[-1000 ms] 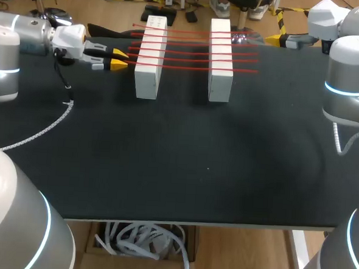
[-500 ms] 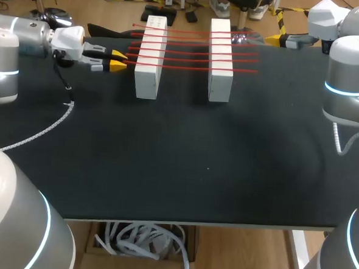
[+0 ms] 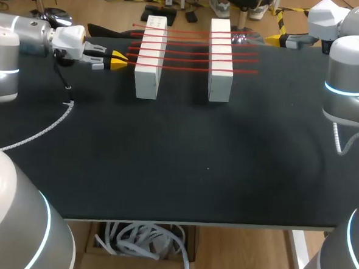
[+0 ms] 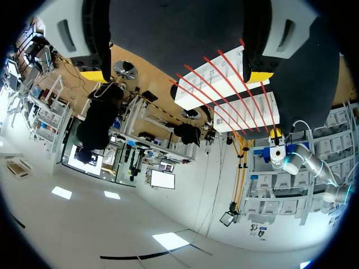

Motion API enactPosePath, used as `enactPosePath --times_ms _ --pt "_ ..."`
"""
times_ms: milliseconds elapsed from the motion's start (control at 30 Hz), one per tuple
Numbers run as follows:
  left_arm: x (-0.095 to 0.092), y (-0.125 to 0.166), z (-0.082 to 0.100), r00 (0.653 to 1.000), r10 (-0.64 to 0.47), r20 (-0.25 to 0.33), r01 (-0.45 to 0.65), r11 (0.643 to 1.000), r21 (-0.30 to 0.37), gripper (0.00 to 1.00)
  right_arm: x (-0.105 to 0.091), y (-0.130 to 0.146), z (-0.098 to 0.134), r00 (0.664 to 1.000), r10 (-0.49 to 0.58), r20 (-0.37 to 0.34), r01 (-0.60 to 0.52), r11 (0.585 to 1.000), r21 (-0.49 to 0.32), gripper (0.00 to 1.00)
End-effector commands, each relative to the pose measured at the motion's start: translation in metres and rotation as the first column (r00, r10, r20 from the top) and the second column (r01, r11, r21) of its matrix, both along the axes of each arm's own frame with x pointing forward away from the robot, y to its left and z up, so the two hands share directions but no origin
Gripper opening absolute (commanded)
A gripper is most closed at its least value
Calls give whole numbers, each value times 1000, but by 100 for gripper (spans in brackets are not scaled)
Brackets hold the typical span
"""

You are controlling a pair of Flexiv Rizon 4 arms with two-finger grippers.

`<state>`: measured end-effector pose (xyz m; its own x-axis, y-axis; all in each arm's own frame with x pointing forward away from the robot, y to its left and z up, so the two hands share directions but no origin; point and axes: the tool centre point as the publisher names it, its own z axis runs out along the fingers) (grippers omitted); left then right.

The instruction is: Grab the tape and strap the tape.

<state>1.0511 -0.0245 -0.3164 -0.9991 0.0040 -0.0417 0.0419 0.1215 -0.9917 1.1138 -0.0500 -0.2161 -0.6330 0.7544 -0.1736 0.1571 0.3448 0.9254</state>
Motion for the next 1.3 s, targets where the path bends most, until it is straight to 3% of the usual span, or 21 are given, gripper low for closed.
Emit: enactPosePath --times_ms 33,267,467,700,900,1100,1300 --pt "2 0 -1 1000 -2 -2 2 1000 -6 0 0 0 0 1000 0 0 0 1000 0 100" --pt "-1 5 5 1000 7 5 -7 999 -40 0 0 0 0 1000 0 0 0 1000 0 100" --pt "-6 10 23 999 40 6 -39 999 -35 0 0 0 0 1000 0 0 0 1000 0 100" --pt "-22 15 54 999 41 -4 -41 985 -168 0 0 0 0 1000 0 0 0 1000 0 100" --pt "-41 11 76 1000 3 -8 -4 972 -233 0 0 0 0 1000 0 0 0 1000 0 100" --pt "-50 12 87 999 33 -19 -37 954 -299 0 0 0 0 1000 0 0 0 1000 0 100" --pt "-54 9 102 999 47 11 -40 925 -378 0 0 0 0 1000 0 0 0 1000 0 100"
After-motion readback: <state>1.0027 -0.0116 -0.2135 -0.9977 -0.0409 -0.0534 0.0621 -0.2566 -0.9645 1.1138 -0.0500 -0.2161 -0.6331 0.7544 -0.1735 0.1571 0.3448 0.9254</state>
